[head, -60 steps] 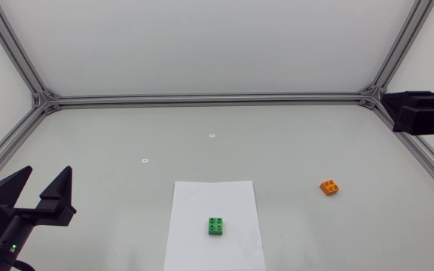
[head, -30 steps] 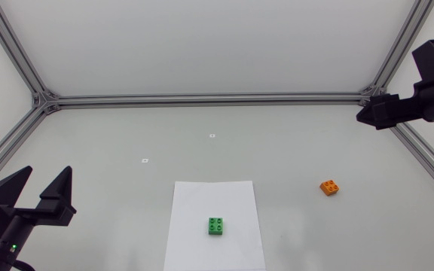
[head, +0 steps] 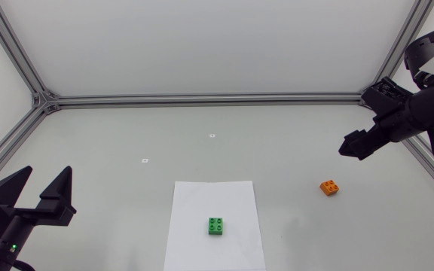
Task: Pick up the orange 2x2 brick with the right arm and stack it on top of the green 2x2 brick in the center
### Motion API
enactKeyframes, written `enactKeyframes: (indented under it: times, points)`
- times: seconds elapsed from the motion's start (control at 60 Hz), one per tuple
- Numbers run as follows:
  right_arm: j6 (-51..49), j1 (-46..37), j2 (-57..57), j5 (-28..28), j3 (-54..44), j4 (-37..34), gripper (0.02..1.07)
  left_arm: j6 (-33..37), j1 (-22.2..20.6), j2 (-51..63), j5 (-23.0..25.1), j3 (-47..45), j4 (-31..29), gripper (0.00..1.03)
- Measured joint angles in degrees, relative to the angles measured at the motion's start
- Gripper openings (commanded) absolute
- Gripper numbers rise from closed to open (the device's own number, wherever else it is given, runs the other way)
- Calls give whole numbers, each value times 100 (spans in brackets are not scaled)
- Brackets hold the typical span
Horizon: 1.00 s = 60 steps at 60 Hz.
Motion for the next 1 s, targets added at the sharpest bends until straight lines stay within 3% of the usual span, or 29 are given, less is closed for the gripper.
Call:
enactKeyframes:
  times: [0.567,1.0]
  points:
    - [-236,2,1707,308,-546,866,97,2,0,0,0,0,0,99]
    - [-227,92,2055,433,-713,1161,93,0,0,0,0,0,0,99]
